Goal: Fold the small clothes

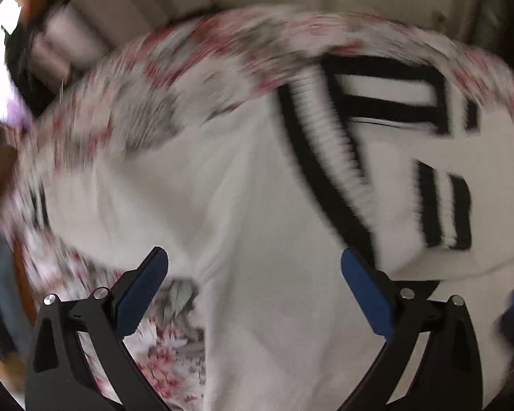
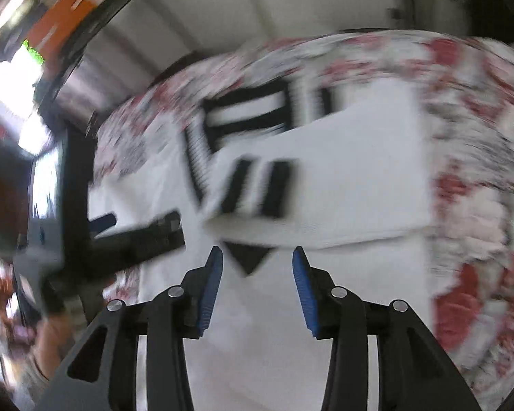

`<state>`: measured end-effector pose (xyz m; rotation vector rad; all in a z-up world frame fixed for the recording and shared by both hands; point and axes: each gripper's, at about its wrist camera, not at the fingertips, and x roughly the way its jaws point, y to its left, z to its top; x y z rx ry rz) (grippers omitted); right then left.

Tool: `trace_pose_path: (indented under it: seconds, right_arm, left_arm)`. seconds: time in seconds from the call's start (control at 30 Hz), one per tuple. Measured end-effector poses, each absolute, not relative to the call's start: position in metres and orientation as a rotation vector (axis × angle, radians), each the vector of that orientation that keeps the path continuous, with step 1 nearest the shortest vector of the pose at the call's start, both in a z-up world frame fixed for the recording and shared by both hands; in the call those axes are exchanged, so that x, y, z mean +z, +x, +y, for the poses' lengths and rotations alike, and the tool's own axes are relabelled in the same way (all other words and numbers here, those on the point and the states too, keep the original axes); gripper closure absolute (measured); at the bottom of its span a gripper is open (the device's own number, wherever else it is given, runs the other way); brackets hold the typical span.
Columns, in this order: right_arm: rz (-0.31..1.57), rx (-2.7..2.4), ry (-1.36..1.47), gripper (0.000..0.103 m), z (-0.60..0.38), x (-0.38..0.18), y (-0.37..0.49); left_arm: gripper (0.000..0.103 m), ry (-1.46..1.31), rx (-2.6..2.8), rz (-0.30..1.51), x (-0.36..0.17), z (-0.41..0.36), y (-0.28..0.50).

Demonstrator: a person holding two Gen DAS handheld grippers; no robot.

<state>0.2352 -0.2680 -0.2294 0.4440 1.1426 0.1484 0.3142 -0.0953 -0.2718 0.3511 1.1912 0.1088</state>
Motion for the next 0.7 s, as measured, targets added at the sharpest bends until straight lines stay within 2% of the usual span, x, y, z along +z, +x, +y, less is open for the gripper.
trace_pose_path:
  seconds: [0.2,0.33,0.43,0.5,0.57,0.7]
  right_arm:
    - [1.125,0.06,0.548,0.06,-0.322,-0.236,0.222]
    - [1.098,0.048,0.608,0.06,-0.338,-0.236,0.22]
    - [1.082,0.036,0.621,0.06,-0.343,-0.238,0.221]
    - [1.081,0.029,0.632,0.06,-0.344,-0.24,0.222]
    - [1.085,0.028,0.646,0.06,-0.343,-0.242,0.226]
    - [1.082,0.041,0.651,0.06,-0.336,-0.246,0.234]
  left_arm:
    - [0.004,0.812,0.162,0.891,-0.292,-0.173,0.296]
    - [0.004,0.85,0.184,0.848,-0.307,-0.174,0.295]
    - [0.004,0.772,0.178,0.841,-0.3,-0.166,0.301]
    - [0.007,0.609,0.186,0.91,-0.291,-0.142,0.305]
    - [0.027,0.4,0.197,1.029,-0.288,-0.105,0.32]
    - [0.031,-0.06,0.263,1.259,-0.307,-0.012,0.332]
